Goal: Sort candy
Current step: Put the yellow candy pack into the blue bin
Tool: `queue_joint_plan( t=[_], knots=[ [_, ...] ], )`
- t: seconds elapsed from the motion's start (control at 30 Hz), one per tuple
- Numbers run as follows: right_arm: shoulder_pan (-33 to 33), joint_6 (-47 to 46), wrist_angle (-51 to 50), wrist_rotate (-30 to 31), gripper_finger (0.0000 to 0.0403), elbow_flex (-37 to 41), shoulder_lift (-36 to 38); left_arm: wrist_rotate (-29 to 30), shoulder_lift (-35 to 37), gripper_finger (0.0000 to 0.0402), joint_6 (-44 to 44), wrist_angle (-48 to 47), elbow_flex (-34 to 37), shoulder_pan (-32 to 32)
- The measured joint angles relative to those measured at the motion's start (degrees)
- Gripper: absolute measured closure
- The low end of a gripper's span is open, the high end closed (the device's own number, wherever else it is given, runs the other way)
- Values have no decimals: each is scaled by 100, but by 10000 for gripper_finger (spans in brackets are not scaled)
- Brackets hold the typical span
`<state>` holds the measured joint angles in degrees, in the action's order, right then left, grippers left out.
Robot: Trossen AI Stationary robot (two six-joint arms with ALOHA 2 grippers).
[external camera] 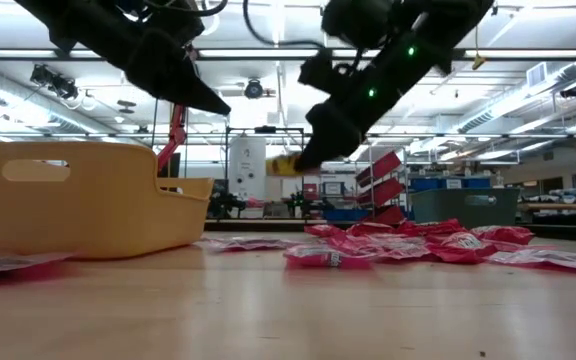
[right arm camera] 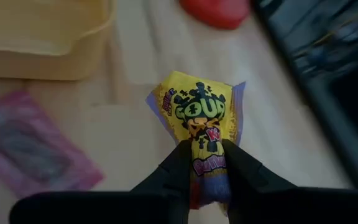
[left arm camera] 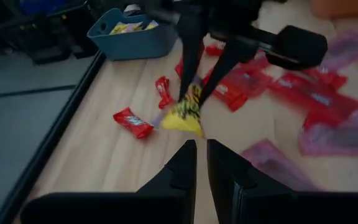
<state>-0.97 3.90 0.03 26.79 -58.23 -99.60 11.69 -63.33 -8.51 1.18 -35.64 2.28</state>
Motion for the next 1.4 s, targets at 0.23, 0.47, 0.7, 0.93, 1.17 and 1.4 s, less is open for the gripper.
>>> queue_joint_plan(
  t=[0.23, 0.47, 0.7, 0.93, 1.17, 1.4],
  knots=[
    [-449, 1176, 218, 1983, 339, -8, 309, -333, 0, 353, 501, 386, 0, 241],
    [-748, 2727, 1482, 2538, 339, -10, 309, -670, 0, 323, 752, 846, 0, 437],
    [-802, 3548, 2346, 2558, 339, -12, 309, -670, -4, 294, 754, 1156, 0, 462],
    [-802, 3876, 2862, 2304, 339, -14, 309, -670, -22, 286, 718, 1548, 0, 460],
    [-798, 3836, 2949, 2134, 339, -16, 313, -685, -427, 286, 657, 2115, -2, 460],
    [-798, 3830, 2947, 2131, 339, -16, 313, -685, -833, 288, 486, 2696, -2, 460]
  ],
)
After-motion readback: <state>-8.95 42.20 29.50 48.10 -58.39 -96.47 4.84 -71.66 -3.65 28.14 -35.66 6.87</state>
